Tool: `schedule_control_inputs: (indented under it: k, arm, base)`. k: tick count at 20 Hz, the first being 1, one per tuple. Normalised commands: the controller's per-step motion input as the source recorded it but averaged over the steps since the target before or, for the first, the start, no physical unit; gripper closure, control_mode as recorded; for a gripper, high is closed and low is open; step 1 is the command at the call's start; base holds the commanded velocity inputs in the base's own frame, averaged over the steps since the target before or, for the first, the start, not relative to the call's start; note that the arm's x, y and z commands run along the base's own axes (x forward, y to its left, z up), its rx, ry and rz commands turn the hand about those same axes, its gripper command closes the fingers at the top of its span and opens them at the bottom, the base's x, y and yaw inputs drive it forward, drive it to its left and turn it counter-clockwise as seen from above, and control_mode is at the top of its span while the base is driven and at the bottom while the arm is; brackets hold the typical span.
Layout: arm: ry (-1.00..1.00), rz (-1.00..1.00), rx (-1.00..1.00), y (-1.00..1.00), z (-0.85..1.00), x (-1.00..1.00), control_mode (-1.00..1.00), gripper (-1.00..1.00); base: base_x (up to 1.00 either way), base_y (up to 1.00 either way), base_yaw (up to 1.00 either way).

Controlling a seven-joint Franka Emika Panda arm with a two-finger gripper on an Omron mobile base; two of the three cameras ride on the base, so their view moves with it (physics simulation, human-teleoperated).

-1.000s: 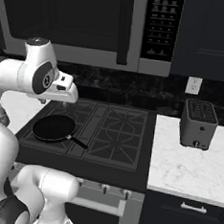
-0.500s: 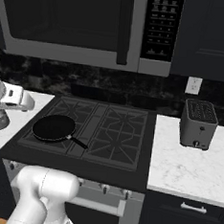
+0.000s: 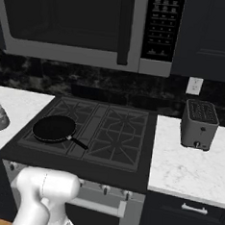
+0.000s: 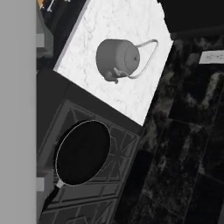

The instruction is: Pick the kettle from the counter and place it on a stove burner. Then turn the burner on.

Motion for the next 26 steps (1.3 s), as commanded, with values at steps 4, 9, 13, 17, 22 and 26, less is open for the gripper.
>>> schedule_control_inputs:
  k: [4, 9, 13, 17, 22, 26]
  arm:
    - [0.01, 0.21, -0.17, 1.0, -0.08, 0.08, -1.0, -1.0]
    - [0.12, 0.24, -0.18, 0.71, -0.12, 0.34, -1.0, -1.0]
    - [0.23, 0.12, -0.15, 0.11, -0.02, 0.63, -1.0, -1.0]
    - [0.15, 0.06, -0.1, 0.01, -0.02, 0.42, -1.0, -1.0]
    - [0.0, 0.0, 0.0, 0.01, 0.0, 0.12, -1.0, -1.0]
    - [-0.01, 0.0, 0.0, 0.14, -0.14, 0.33, -1.0, -1.0]
  base:
    - [0.0, 0.0, 0.0]
    - [0.0, 0.0, 0.0]
    - [0.0, 0.0, 0.0]
    - [0.0, 0.0, 0.0]
    - [0.0, 0.0, 0.0]
    - [0.0, 0.0, 0.0]
